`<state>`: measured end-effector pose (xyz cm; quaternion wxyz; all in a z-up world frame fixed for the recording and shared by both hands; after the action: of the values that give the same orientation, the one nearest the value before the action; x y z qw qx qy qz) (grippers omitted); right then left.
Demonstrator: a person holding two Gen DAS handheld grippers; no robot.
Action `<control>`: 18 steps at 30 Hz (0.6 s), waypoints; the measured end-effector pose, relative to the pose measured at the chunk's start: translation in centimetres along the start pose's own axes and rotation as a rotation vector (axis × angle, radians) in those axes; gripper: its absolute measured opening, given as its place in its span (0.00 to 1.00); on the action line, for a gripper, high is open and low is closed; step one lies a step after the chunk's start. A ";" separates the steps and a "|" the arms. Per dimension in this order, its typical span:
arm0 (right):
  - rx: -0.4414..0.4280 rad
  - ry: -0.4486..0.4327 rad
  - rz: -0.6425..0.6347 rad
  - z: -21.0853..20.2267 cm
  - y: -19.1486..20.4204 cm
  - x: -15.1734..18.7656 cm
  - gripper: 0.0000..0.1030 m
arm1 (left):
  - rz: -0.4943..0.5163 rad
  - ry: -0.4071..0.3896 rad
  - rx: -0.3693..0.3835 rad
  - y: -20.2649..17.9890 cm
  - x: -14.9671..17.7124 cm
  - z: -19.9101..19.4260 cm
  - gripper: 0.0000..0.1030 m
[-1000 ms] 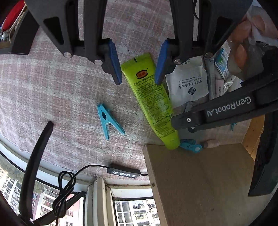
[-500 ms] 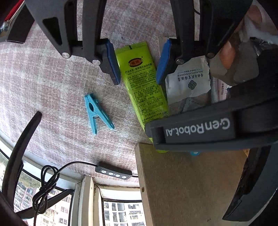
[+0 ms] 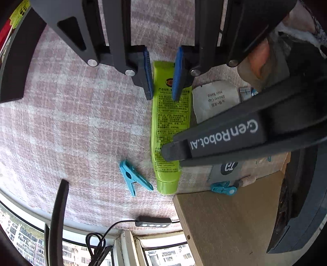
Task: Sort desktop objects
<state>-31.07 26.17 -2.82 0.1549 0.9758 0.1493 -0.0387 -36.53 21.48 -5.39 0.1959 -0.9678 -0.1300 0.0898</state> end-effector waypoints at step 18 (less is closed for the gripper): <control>-0.135 -0.019 0.092 -1.0 -3.9 3.0 0.16 | 0.041 0.073 0.102 -2.4 5.1 -0.7 0.10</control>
<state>-29.37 30.85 -3.38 0.2235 0.9685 0.1051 -0.0305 -32.04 24.79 -4.44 0.2479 -0.9616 -0.0984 0.0647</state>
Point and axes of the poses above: each gripper's, at about its wrist camera, not at the fingertips, and z roughly the way its jaws point, y to its left, x to its underside, the point moved 6 cm from there along z, roughly the way its jaws point, and after that the axes turned 9 degrees about y, right-handed, at the moved point
